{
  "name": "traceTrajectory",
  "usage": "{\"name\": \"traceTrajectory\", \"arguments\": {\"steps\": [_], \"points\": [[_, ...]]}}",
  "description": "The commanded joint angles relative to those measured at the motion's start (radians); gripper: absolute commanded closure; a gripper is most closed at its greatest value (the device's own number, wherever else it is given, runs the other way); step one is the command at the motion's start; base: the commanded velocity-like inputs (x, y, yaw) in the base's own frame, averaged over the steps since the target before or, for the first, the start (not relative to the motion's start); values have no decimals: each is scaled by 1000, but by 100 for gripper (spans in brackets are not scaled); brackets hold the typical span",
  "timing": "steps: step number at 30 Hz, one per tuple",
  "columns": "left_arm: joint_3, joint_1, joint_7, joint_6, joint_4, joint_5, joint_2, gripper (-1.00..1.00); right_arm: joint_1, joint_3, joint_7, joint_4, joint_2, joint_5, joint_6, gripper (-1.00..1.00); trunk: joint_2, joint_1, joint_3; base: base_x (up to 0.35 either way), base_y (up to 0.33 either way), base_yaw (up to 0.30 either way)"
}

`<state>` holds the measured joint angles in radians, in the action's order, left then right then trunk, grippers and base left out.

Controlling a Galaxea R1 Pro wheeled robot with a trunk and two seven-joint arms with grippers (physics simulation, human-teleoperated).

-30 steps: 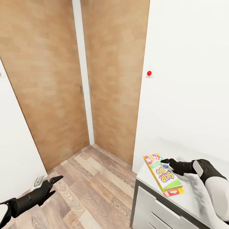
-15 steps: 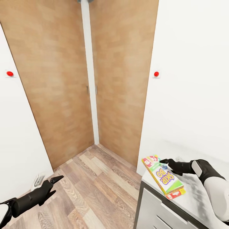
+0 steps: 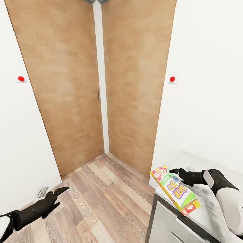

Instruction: Put all the toys in the child's room - the three board games (two on the bed and one on the table), the two jigsaw puzzles on the table, and the tennis ball on the table - inside the toy box on the table in the child's room.

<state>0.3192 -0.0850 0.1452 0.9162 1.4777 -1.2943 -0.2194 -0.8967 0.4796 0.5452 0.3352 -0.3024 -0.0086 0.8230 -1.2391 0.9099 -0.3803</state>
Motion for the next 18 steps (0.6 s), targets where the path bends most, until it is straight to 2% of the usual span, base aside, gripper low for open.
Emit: {"name": "traceTrajectory", "arguments": {"steps": [1,3,5,8,11,12,13,14,16,18], "points": [[-6,-1,11,4,0,-8,0,-100,-1,5,1,1,0,-1,7,-100,-1,0,-1,0,0,81],[-41,-1,14,-3,-3,-2,0,-100,-1,5,1,1,0,-1,5,-100,-1,0,-1,0,0,43],[-55,-1,16,-7,-6,1,0,-100,-1,5,0,3,0,-1,4,-100,-1,0,-1,0,0,24],[-94,-8,22,-16,-45,4,2,-100,-1,4,0,14,-1,-1,-11,-100,-1,0,-1,0,0,10],[-163,-72,19,-41,-174,5,26,-100,0,5,0,79,-6,-2,-89,-100,-1,0,-1,0,0,4],[-223,-140,18,-51,-275,10,41,-100,5,8,-1,144,-11,-3,-140,-100,-1,0,-1,0,0,2],[-258,-180,17,-56,-331,14,49,-100,14,9,-1,180,-13,-4,-160,-100,-1,0,-1,0,0,1],[-361,-303,15,-67,-492,34,79,-100,70,12,-2,312,-16,-9,-196,-100,-1,0,-1,0,0,0],[-410,-383,14,-85,-585,43,105,-100,119,13,-2,429,-14,-12,-202,-100,-1,0,-1,0,0,0],[-444,-455,13,-114,-663,51,126,-100,174,13,-1,562,-10,-15,-191,-100,-1,0,-1,0,0,0]]}}
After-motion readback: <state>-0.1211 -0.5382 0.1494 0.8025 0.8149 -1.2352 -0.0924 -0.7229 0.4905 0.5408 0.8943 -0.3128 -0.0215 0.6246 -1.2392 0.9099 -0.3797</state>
